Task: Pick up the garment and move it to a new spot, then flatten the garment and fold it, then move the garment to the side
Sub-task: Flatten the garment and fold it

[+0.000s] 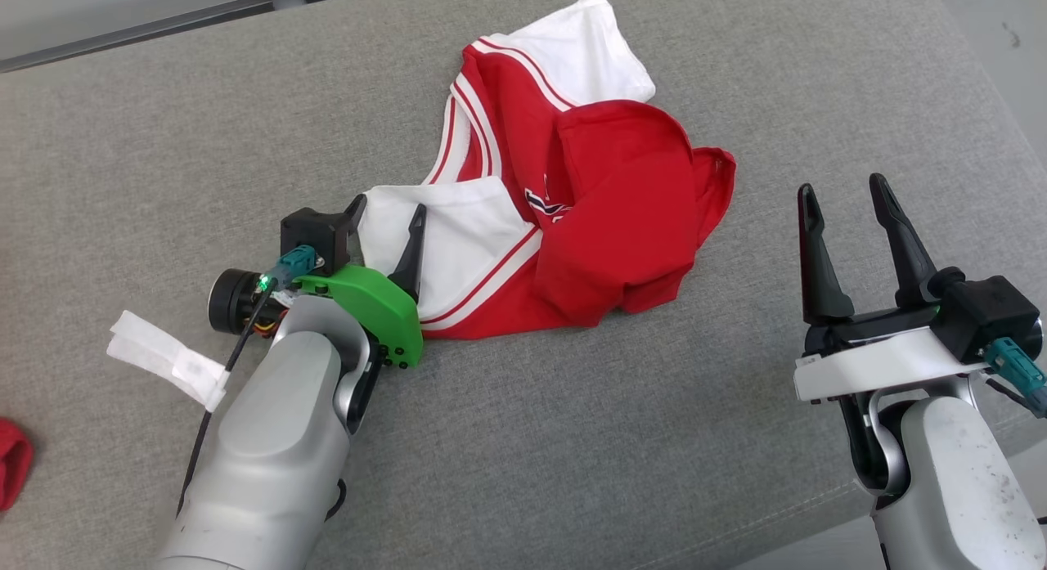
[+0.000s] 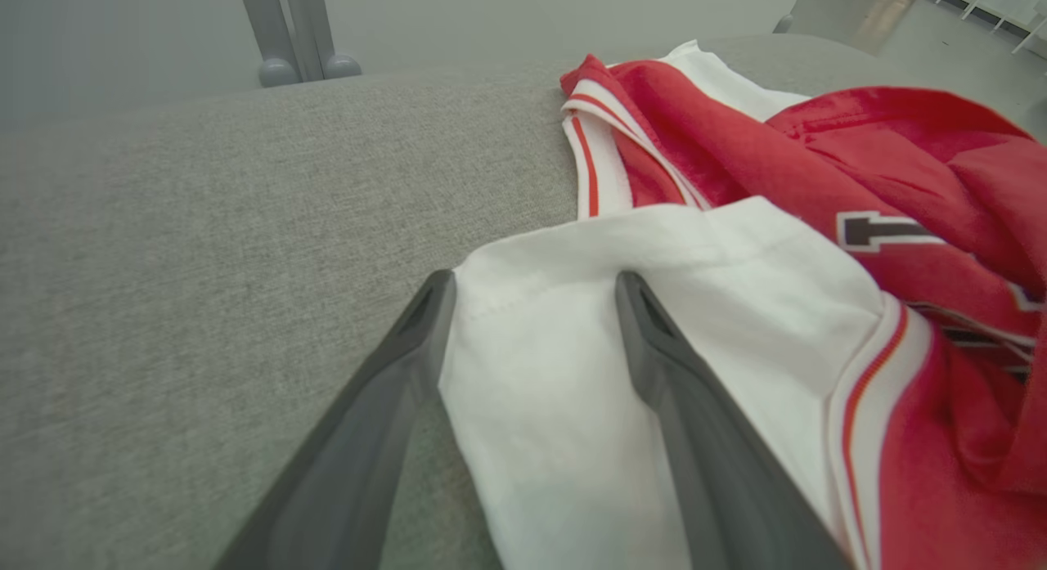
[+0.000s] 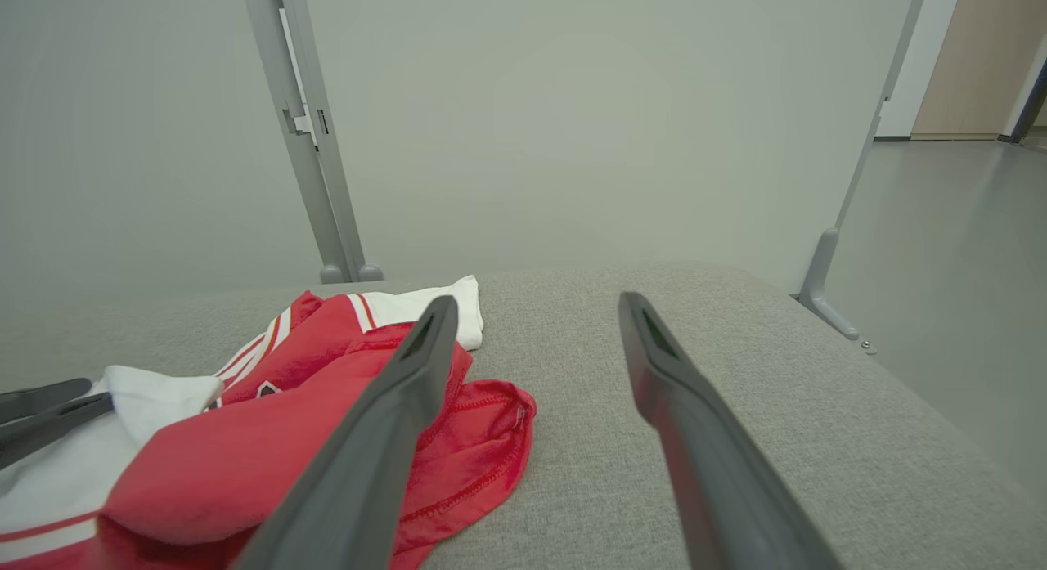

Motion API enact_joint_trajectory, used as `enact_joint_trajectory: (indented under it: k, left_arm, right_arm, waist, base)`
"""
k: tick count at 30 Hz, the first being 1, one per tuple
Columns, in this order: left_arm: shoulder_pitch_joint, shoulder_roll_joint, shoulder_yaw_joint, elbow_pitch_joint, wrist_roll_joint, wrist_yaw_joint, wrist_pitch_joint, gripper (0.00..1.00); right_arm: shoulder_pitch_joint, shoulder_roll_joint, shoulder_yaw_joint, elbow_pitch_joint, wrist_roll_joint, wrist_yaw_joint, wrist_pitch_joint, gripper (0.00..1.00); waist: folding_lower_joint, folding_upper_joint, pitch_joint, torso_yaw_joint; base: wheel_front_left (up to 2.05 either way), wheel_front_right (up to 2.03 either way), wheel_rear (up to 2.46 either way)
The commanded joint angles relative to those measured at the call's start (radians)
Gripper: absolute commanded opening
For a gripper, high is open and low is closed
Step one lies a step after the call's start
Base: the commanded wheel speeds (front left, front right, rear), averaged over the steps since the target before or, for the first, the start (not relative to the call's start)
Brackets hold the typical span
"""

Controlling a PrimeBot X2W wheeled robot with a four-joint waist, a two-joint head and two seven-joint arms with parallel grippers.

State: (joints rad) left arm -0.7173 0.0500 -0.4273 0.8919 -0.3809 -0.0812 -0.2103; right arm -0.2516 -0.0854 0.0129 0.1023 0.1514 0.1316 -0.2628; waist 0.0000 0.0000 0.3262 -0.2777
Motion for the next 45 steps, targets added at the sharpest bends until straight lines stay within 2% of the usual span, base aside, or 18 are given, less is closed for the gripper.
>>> enact_joint_trajectory:
  k: [1,6,11,15,19,20,21,23,28,32,39,45]
  left_arm:
    - [-0.021,0.006,-0.004,0.014,-0.007,-0.006,-0.008,1.0]
    - [-0.044,0.005,-0.005,0.067,-0.014,0.003,-0.028,1.0]
    - [-0.068,0.006,0.001,0.12,-0.005,0.058,-0.039,1.0]
    - [-0.085,0.004,-0.006,0.164,-0.028,0.028,-0.028,1.0]
    - [-0.096,0.003,-0.019,0.191,-0.036,0.02,-0.009,1.0]
    - [-0.097,0.003,-0.025,0.198,-0.04,0.016,-0.004,0.96]
    - [-0.099,0.003,-0.032,0.201,-0.039,0.009,-0.004,0.36]
    - [-0.102,0.002,-0.041,0.197,-0.047,0.001,-0.016,0.0]
    - [-0.111,0.003,-0.043,0.15,-0.051,-0.002,-0.049,0.0]
    - [-0.126,0.023,-0.028,0.045,-0.015,0.013,-0.056,0.0]
    - [-0.08,0.066,0.11,-0.35,0.079,0.049,-0.055,0.0]
    - [0.019,0.068,0.176,-0.652,0.211,0.037,-0.054,0.0]
  right_arm:
    - [-0.004,0.003,-0.001,-0.003,0.0,-0.002,-0.003,1.0]
    - [-0.001,0.009,-0.006,-0.003,-0.008,-0.002,-0.003,1.0]
    - [-0.005,0.014,-0.001,-0.004,-0.012,-0.002,-0.003,1.0]
    - [-0.014,0.013,0.022,0.0,-0.022,-0.002,-0.003,1.0]
    - [-0.014,0.015,0.026,0.0,-0.018,-0.002,-0.003,1.0]
    - [-0.012,0.015,0.024,0.0,-0.017,-0.002,-0.003,1.0]
    - [-0.01,0.015,0.022,0.001,-0.017,-0.002,-0.003,1.0]
    - [-0.008,0.015,0.018,0.0,-0.017,-0.002,-0.003,1.0]
    - [-0.005,0.016,0.014,0.005,-0.013,-0.002,-0.003,1.0]
    - [-0.006,0.017,0.024,0.011,-0.01,-0.002,-0.003,1.0]
    - [-0.003,0.023,0.034,0.022,-0.004,-0.002,-0.003,1.0]
    - [0.0,0.025,0.027,0.017,-0.003,-0.002,-0.003,1.0]
  waist:
    - [0.0,0.0,0.011,-0.012]
    - [0.0,0.0,0.01,-0.011]
    - [0.0,0.0,0.008,-0.005]
    - [0.0,0.0,0.012,-0.009]
    - [0.0,0.0,0.015,-0.011]
    - [0.0,0.0,0.015,-0.011]
    - [0.0,0.0,0.015,-0.011]
    - [0.0,0.0,0.013,-0.008]
    - [0.0,0.0,-0.002,0.003]
    - [0.0,0.0,-0.018,0.009]
    - [0.0,0.0,-0.066,0.011]
    - [0.0,0.0,-0.087,0.039]
  base:
    - [0.0,0.0,0.0]
    - [0.0,0.0,0.0]
    - [0.0,0.0,0.0]
    - [0.0,0.0,0.0]
    - [0.0,0.0,0.0]
    - [0.0,0.0,0.0]
    - [0.0,0.0,0.0]
    - [0.0,0.0,0.0]
    - [0.0,0.0,0.0]
    - [0.0,0.0,0.0]
    - [0.0,0.0,0.0]
    - [0.0,0.0,0.0]
